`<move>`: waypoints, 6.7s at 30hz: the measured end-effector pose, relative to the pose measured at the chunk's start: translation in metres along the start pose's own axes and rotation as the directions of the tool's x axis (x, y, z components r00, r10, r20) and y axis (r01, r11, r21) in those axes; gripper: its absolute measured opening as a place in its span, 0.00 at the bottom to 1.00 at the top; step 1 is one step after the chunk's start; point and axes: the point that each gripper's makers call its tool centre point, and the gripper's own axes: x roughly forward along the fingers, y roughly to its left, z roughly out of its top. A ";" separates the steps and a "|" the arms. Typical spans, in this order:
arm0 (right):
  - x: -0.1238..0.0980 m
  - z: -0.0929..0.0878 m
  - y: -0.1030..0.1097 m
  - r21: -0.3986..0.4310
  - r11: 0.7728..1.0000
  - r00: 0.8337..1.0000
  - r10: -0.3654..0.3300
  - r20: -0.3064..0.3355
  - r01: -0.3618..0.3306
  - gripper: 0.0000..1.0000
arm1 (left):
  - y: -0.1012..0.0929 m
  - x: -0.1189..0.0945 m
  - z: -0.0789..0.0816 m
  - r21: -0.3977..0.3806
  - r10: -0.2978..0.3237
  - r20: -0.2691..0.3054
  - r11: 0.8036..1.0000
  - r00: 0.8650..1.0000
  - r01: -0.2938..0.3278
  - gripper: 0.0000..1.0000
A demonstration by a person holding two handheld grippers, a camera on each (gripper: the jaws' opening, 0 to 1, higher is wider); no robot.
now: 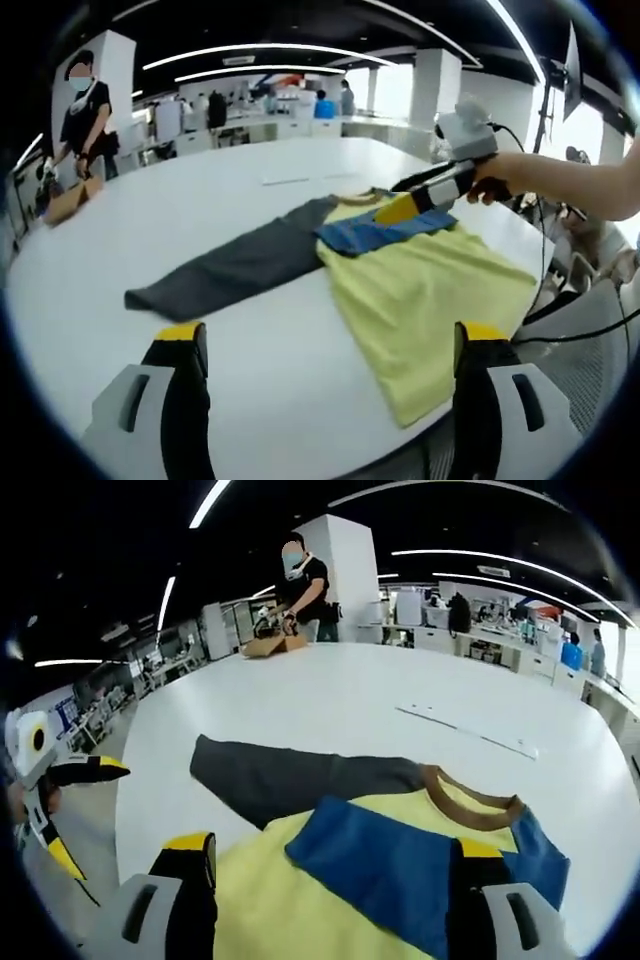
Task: Fold the garment on the visible template until the final outline fits inside the template.
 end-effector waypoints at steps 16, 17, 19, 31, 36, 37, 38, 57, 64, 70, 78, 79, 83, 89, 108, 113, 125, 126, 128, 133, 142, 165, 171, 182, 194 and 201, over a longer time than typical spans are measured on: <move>-0.055 -0.035 -0.066 0.045 0.993 0.994 -0.106 -0.005 0.106 0.94 | 0.005 -0.002 0.000 -0.006 0.015 -0.001 1.000 1.000 -0.015 0.99; -0.058 -0.038 -0.070 0.047 0.992 0.993 -0.114 -0.007 0.115 0.94 | 0.005 -0.002 0.000 -0.006 0.016 -0.001 1.000 1.000 -0.016 0.99; -0.064 -0.044 -0.078 0.055 0.990 0.992 -0.128 -0.012 0.129 0.93 | 0.006 -0.002 0.000 -0.009 0.017 -0.001 1.000 1.000 -0.017 0.99; -0.089 -0.074 -0.114 0.095 0.973 0.977 -0.207 -0.041 0.210 0.85 | 0.001 0.000 0.003 0.000 0.009 0.000 1.000 1.000 -0.009 0.99; -0.091 -0.089 -0.121 0.105 0.971 0.976 -0.209 -0.066 0.215 0.76 | -0.001 -0.001 0.002 -0.001 0.008 -0.004 1.000 1.000 -0.008 0.99; -0.092 -0.091 -0.122 0.109 0.970 0.975 -0.211 -0.072 0.218 0.74 | -0.001 -0.001 0.001 -0.001 0.008 -0.004 1.000 1.000 -0.008 0.99; -0.093 -0.095 -0.125 0.111 0.968 0.973 -0.217 -0.076 0.225 0.71 | -0.001 -0.001 0.001 0.000 0.009 -0.004 1.000 1.000 -0.009 0.99; -0.104 -0.129 -0.151 0.119 0.945 0.948 -0.288 -0.133 0.304 0.15 | -0.001 -0.003 0.001 0.004 0.013 -0.014 1.000 1.000 -0.013 0.99; -0.097 -0.133 -0.151 0.122 0.942 0.945 -0.295 -0.143 0.313 0.09 | -0.002 -0.002 0.000 0.005 0.013 -0.017 1.000 1.000 -0.013 0.99; -0.095 -0.137 -0.153 0.092 0.938 0.935 -0.317 -0.161 0.334 0.03 | -0.001 -0.002 0.001 0.003 0.015 -0.013 1.000 1.000 -0.015 0.99; -0.097 -0.137 -0.162 0.046 0.932 0.922 -0.348 -0.168 0.360 0.01 | 0.001 -0.002 0.000 0.000 0.022 -0.012 1.000 1.000 -0.022 0.98; -0.097 -0.137 -0.163 0.036 0.931 0.921 -0.352 -0.168 0.362 0.01 | 0.001 -0.002 0.001 0.001 0.023 -0.012 1.000 1.000 -0.023 0.98; -0.099 -0.137 -0.167 0.028 0.930 0.919 -0.357 -0.169 0.367 0.01 | 0.003 -0.003 0.000 -0.001 0.029 -0.012 1.000 0.999 -0.029 0.98; -0.102 -0.137 -0.168 0.024 0.928 0.916 -0.363 -0.170 0.373 0.01 | 0.005 -0.003 -0.001 -0.005 0.032 -0.016 0.999 0.999 -0.032 0.98; -0.113 -0.139 -0.177 0.042 0.917 0.906 -0.383 -0.181 0.397 0.02 | 0.010 -0.005 -0.001 -0.005 0.042 -0.016 0.999 0.999 -0.042 0.98; -0.113 -0.139 -0.178 0.045 0.918 0.907 -0.379 -0.182 0.393 0.02 | 0.011 -0.006 -0.001 -0.006 0.045 -0.016 0.999 0.999 -0.045 0.98; -0.117 -0.135 -0.174 0.055 0.940 0.933 -0.325 -0.154 0.337 0.43 | 0.013 -0.007 0.001 -0.010 0.053 -0.011 0.999 0.999 -0.053 0.98; -0.115 -0.131 -0.171 0.093 0.941 0.941 -0.312 -0.131 0.325 0.46 | 0.014 -0.008 0.002 -0.014 0.053 -0.007 0.999 0.999 -0.053 0.98; -0.115 -0.124 -0.166 0.161 0.942 0.955 -0.281 -0.094 0.293 0.54 | 0.014 -0.008 0.003 -0.024 0.051 0.003 0.998 0.999 -0.051 0.98; -0.118 -0.109 -0.152 0.136 0.961 0.971 -0.234 -0.054 0.240 0.75 | 0.013 -0.010 0.006 -0.024 0.052 0.012 0.998 0.999 -0.052 0.99; -0.127 -0.084 -0.117 0.029 0.988 0.989 -0.150 0.016 0.149 0.93 | 0.016 -0.010 0.010 -0.029 0.056 0.018 0.998 0.998 -0.055 0.99; -0.179 -0.061 -0.031 -0.087 0.995 0.992 0.049 0.113 -0.040 0.99 | 0.068 -0.013 0.020 -0.128 0.153 0.071 0.981 0.986 -0.143 0.91; -0.187 -0.060 -0.027 -0.104 0.994 0.992 0.039 0.118 -0.027 0.99 | 0.094 -0.014 0.022 -0.157 0.217 0.090 0.967 0.972 -0.202 0.86; -0.190 -0.053 -0.013 -0.109 0.993 0.989 0.050 0.141 -0.034 0.99 | 0.148 -0.017 0.023 -0.181 0.354 0.094 0.925 0.931 -0.333 0.76; -0.191 -0.044 -0.008 -0.132 0.990 0.988 0.060 0.144 -0.041 0.99 | 0.199 -0.005 -0.002 -0.257 0.447 0.036 0.869 0.894 -0.424 0.64; -0.187 -0.045 -0.009 -0.133 0.990 0.989 0.059 0.136 -0.041 0.98 | 0.218 0.006 -0.014 -0.207 0.481 0.007 0.858 0.877 -0.469 0.56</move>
